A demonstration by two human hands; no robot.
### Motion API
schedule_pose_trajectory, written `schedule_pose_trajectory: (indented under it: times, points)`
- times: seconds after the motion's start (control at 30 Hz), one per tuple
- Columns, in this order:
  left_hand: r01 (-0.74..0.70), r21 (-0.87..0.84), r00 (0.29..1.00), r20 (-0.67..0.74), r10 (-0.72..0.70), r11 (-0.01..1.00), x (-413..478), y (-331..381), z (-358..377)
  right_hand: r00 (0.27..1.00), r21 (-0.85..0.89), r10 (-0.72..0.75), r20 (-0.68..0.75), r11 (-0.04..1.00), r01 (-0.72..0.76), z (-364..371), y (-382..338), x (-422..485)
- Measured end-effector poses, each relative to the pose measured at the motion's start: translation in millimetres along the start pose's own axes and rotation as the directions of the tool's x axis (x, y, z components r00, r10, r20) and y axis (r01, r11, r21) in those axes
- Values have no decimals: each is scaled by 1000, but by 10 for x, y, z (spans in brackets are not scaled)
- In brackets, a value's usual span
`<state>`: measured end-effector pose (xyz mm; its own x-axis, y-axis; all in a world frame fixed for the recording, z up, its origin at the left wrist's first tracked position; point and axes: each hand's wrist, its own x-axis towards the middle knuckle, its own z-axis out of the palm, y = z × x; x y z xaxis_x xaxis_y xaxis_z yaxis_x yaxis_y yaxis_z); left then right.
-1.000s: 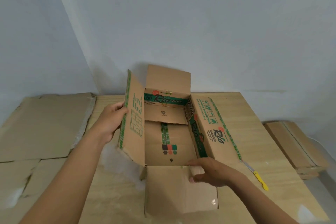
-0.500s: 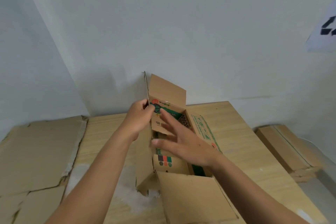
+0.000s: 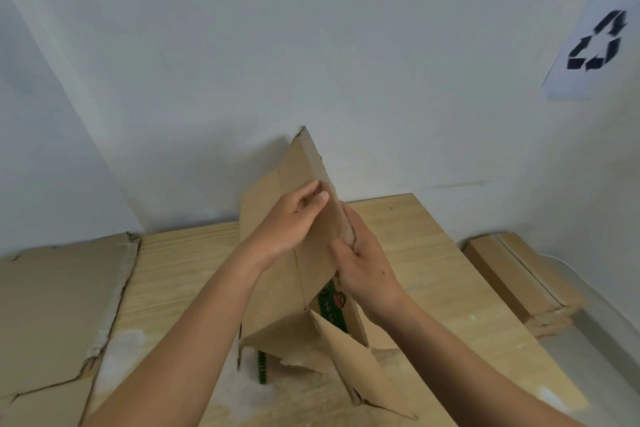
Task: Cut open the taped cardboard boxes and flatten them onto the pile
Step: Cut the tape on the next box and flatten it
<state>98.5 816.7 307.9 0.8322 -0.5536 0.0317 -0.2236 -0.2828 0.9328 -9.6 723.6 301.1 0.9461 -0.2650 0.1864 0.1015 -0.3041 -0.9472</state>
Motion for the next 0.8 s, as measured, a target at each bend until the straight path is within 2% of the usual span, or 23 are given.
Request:
schedule_pose_trajectory:
  times: [0.13,0.23,0.33,0.43,0.5,0.57,0.67,0.73,0.8]
  points:
    - [-65,151,990,131,45,986,69,-184,254,989,-54,108,-99,992,-114,-368,89,7]
    - [-91,328,986,164,38,940,79,-371,392,974,-114,166,-152,976,-184,-651,177,34]
    - [-184,603,971,234,48,777,54,-514,520,965,-146,187,-185,966,-216,-876,287,45]
    - [-243,733,963,261,67,635,62,-591,661,952,-192,211,-224,948,-255,-1041,398,44]
    - [-252,754,962,262,74,606,91,-586,740,947,-312,235,-218,903,-295,-1139,467,49]
    - [-254,763,962,263,73,594,113,-568,798,934,-473,286,-216,805,-356,-1223,528,56]
    - [-265,776,961,262,90,573,123,-567,846,941,-639,269,-204,692,-336,-1216,556,61]
    - [-270,737,962,232,143,620,123,-572,860,970,-701,184,-159,671,-243,-1101,553,76]
    - [-281,599,958,129,256,750,117,-581,866,993,-719,100,-65,685,-116,-919,559,111]
